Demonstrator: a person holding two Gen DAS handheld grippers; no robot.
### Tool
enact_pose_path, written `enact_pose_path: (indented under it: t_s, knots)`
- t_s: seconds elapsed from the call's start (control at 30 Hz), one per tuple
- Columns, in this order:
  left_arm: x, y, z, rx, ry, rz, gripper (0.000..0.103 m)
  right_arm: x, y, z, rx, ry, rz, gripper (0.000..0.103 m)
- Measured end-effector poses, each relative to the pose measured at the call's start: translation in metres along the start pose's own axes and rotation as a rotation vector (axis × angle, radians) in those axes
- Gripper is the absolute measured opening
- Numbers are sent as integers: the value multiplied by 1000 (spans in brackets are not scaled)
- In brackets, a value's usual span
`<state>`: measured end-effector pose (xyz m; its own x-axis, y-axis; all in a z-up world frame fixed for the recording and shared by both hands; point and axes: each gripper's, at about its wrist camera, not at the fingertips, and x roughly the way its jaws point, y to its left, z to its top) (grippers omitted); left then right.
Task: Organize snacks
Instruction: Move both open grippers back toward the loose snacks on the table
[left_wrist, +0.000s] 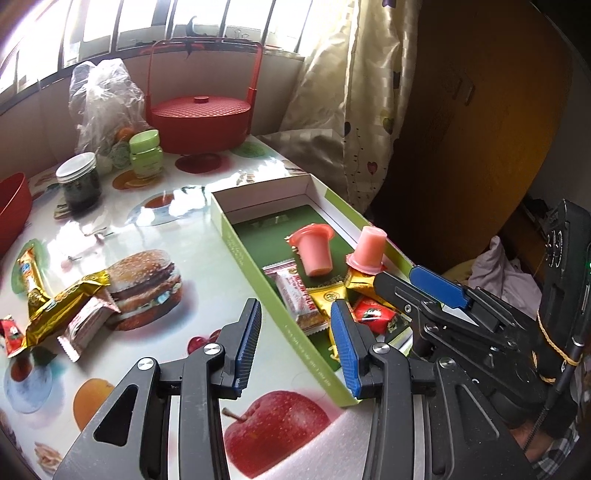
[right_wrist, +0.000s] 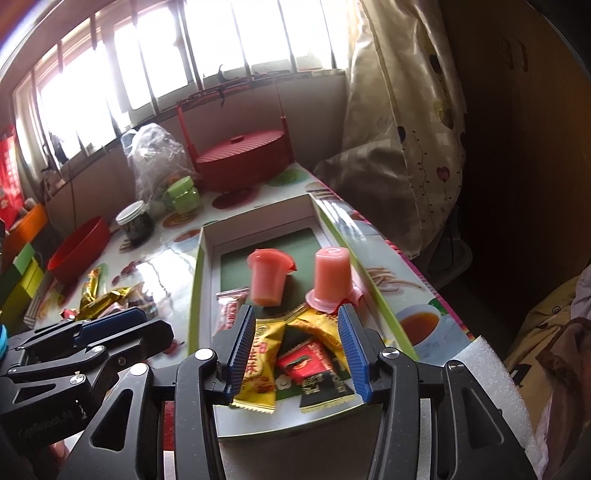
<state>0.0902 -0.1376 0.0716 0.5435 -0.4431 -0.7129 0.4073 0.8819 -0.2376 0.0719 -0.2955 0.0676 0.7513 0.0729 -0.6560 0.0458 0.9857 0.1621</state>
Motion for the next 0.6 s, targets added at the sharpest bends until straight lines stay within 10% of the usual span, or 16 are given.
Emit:
enact_pose_path:
  t_s: [0.6]
  knots:
    - [-20, 20, -9, -38, -26, 35, 41, -4, 31, -1, -59, -1, 27, 47]
